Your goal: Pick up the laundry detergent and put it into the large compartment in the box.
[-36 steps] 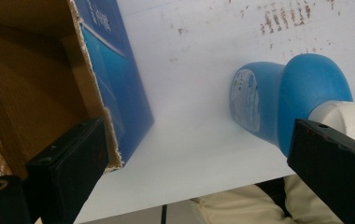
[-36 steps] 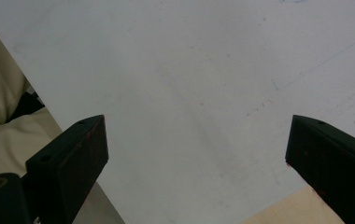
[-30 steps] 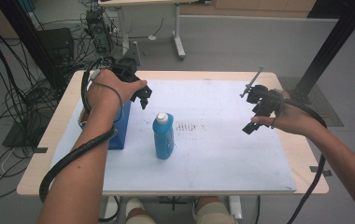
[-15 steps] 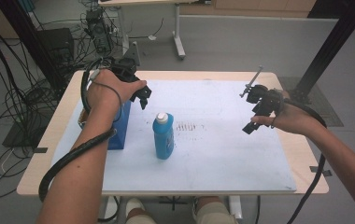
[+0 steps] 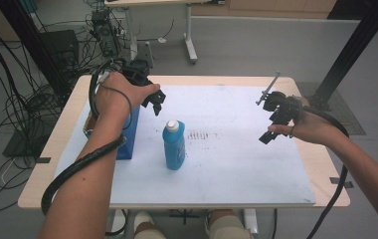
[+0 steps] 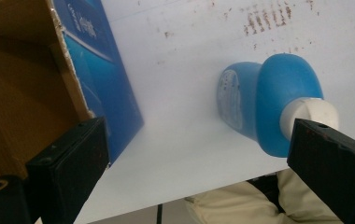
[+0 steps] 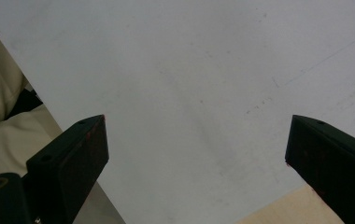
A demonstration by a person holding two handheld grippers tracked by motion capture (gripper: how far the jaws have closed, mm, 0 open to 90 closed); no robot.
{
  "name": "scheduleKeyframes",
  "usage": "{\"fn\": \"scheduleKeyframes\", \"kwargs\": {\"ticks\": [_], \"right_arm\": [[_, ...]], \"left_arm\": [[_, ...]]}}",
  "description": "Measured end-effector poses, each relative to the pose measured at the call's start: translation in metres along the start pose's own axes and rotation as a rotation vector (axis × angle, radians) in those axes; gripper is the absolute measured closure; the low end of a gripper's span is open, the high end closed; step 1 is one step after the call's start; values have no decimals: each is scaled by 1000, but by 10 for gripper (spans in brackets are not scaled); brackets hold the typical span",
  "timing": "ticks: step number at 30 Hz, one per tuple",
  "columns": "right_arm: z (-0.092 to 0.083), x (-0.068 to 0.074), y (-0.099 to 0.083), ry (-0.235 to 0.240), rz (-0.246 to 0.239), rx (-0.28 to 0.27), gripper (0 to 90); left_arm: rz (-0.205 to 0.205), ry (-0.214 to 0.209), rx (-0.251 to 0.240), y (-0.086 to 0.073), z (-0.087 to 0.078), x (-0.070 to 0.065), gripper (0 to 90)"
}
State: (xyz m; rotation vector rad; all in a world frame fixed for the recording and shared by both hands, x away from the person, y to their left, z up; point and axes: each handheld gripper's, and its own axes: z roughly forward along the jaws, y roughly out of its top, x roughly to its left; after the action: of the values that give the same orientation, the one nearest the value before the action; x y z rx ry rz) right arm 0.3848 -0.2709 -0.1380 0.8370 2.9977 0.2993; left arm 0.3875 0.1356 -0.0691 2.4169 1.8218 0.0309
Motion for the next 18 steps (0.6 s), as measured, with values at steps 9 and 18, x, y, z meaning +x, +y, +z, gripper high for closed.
{"fn": "scheduleKeyframes", "kwargs": {"ticks": [9, 18], "right_arm": [[-2, 2, -2, -3, 1, -2, 59], [-2, 3, -2, -5, -2, -3, 59]], "left_arm": [[26, -19, -4, 0, -3, -8, 62], [52, -27, -2, -1, -3, -19, 62]]}}
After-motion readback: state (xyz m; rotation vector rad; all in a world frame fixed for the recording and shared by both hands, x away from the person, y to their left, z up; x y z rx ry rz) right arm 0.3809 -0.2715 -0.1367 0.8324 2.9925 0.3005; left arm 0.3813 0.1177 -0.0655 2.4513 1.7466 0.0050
